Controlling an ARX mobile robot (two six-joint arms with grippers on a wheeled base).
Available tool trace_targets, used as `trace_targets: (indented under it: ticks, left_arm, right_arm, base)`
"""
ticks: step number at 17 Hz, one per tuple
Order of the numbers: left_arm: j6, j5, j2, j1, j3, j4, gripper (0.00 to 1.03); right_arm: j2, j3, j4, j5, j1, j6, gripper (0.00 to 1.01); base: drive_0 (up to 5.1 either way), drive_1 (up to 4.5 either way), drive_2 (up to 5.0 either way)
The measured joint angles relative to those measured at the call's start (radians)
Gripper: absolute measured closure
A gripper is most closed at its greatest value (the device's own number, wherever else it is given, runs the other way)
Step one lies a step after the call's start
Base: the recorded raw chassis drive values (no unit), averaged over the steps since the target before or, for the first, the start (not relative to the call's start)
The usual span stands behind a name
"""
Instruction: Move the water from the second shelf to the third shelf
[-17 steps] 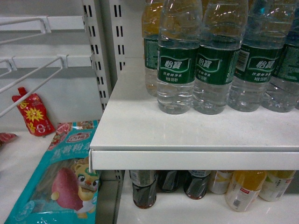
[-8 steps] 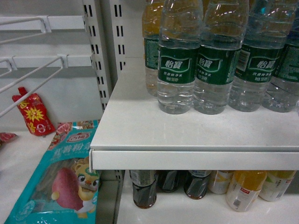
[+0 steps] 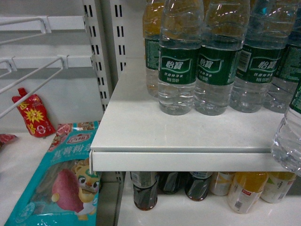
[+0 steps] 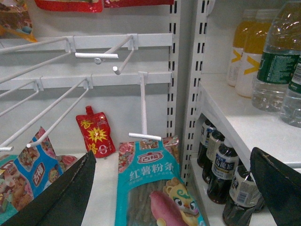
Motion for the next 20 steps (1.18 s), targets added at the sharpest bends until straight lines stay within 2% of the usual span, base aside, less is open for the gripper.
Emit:
trace_targets:
  ticks: [5, 14, 20]
  left_arm:
    - [0.0, 0.0, 0.0, 0.0, 0.0, 0.0, 0.05]
    - [0.0, 0.0, 0.0, 0.0, 0.0, 0.0, 0.05]
    - [0.0, 0.0, 0.0, 0.0, 0.0, 0.0, 0.05]
  right_arm:
    - [0.092, 0.047, 0.072, 0.006, 0.001, 0.0, 0.6]
    - [0.238, 0.141, 0.116, 0.018, 0.035, -0.07, 0.6]
    - [0.328, 0.174, 0.212, 0.081, 0.048, -0.101, 0.6]
  base:
    - [0.0, 0.0, 0.0]
    - [0.0, 0.0, 0.0]
    - [0.0, 0.0, 0.0]
